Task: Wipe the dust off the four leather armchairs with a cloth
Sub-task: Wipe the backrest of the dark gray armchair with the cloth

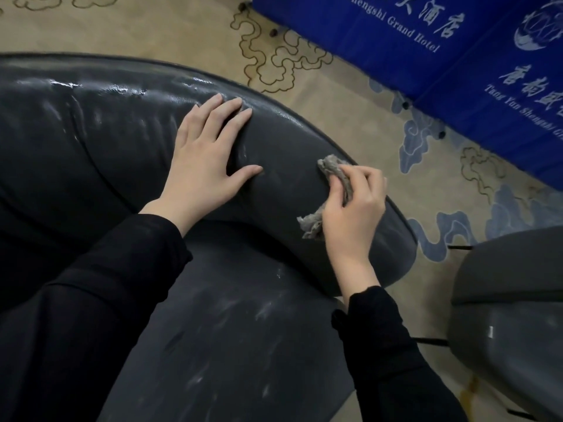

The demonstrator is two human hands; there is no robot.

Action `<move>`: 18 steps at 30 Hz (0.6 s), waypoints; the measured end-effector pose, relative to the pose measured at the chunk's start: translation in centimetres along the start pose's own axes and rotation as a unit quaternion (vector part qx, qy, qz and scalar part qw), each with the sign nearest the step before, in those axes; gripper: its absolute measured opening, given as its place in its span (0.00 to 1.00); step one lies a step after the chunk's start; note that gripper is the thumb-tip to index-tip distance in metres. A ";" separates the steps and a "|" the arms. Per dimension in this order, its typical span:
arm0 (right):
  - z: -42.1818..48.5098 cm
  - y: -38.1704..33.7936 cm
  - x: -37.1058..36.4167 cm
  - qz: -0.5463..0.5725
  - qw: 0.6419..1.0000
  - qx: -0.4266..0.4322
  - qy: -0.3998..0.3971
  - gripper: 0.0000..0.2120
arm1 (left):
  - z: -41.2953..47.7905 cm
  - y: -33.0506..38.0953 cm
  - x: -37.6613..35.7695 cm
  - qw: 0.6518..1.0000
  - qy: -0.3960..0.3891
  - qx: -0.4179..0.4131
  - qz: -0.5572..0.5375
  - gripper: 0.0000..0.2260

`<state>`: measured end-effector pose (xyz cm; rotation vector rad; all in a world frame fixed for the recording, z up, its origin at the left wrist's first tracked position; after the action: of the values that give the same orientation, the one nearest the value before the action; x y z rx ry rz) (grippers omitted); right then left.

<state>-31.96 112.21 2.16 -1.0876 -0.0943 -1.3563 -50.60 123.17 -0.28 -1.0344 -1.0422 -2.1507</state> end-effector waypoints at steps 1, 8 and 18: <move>0.2 0.1 0.1 -0.004 1.000 -0.004 0.013 0.06 | 0.0 0.0 0.0 1.000 0.000 0.000 -0.001 0.34; -1.6 1.5 1.6 -0.020 1.000 0.000 0.014 0.06 | -0.1 0.1 0.2 1.000 -0.009 0.000 -0.005 0.34; 2.1 1.6 1.0 -0.013 1.000 -0.009 -0.004 0.06 | -0.5 6.8 -2.3 0.995 -0.051 -0.075 -0.033 0.41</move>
<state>-29.35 112.61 2.98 -1.1097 -0.1026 -1.3781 -44.61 119.23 0.41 -1.2053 -0.9869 -2.2788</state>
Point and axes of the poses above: each hand's wrist, its own z-axis towards the middle knuckle, its own x-axis out of the back of the hand, y = z × x, the point moved 4 cm from there along z, towards the middle knuckle, and after that the axes turned 4 degrees about y, right-handed, at the moved point
